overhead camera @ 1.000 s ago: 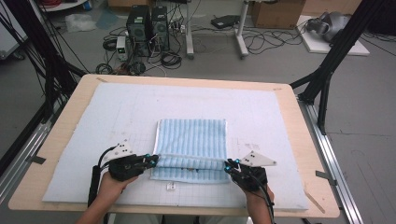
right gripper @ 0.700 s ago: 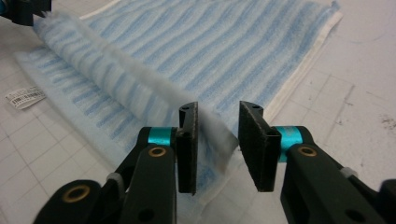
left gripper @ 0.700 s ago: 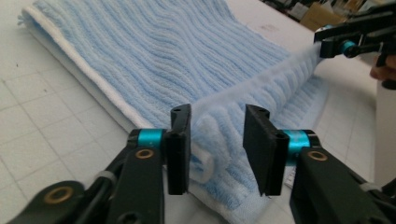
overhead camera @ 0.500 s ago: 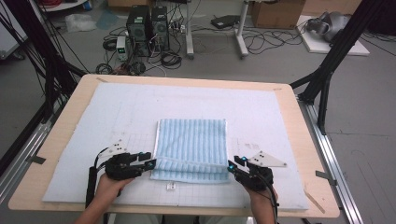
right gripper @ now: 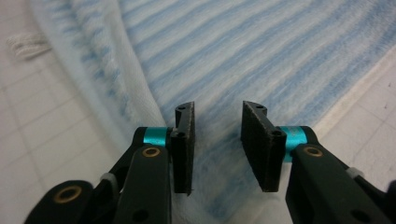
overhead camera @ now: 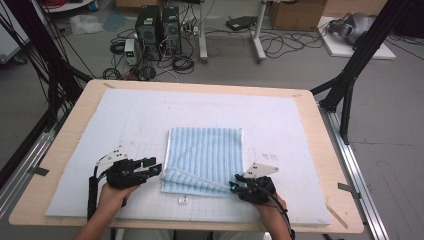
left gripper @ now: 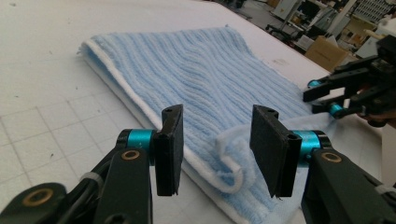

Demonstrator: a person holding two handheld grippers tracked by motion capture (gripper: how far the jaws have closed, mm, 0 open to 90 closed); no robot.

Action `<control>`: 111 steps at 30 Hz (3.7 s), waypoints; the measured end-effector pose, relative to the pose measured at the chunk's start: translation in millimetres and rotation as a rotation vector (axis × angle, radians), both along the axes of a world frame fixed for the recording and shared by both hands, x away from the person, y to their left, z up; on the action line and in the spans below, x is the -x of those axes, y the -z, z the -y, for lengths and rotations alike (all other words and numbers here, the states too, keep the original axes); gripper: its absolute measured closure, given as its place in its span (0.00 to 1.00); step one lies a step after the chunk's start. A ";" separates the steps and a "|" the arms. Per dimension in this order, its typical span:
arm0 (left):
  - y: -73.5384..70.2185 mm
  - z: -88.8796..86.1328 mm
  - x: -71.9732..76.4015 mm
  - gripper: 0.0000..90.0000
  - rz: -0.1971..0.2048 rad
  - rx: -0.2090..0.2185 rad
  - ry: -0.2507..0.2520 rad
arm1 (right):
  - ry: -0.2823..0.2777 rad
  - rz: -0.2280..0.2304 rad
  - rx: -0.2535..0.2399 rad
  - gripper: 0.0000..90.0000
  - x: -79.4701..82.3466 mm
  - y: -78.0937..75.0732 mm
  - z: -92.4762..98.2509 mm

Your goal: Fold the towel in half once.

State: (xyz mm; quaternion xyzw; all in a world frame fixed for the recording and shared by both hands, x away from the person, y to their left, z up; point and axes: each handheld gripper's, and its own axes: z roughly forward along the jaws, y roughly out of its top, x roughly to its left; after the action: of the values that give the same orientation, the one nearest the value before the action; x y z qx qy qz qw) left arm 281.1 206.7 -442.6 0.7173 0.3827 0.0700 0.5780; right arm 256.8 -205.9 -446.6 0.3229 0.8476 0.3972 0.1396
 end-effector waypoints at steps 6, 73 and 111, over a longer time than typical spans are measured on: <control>1.3 4.4 -2.2 0.61 -0.013 -0.013 0.013 | -0.123 -0.018 0.003 0.72 8.8 -3.2 5.2; 9.2 49.9 -141.5 0.80 -0.103 -0.280 -0.147 | 0.237 -0.032 -0.012 0.78 -148.1 -0.1 4.5; -25.1 8.4 -73.7 0.20 0.142 -0.017 -0.013 | 0.258 0.199 -0.170 0.13 -63.0 -38.4 48.4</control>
State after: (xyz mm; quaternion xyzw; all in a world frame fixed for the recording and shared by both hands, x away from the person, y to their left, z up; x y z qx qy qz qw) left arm 354.8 198.2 -417.6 0.7128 0.3450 0.1276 0.5971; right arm 319.7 -254.2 -408.2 0.3985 0.7447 0.4762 0.2447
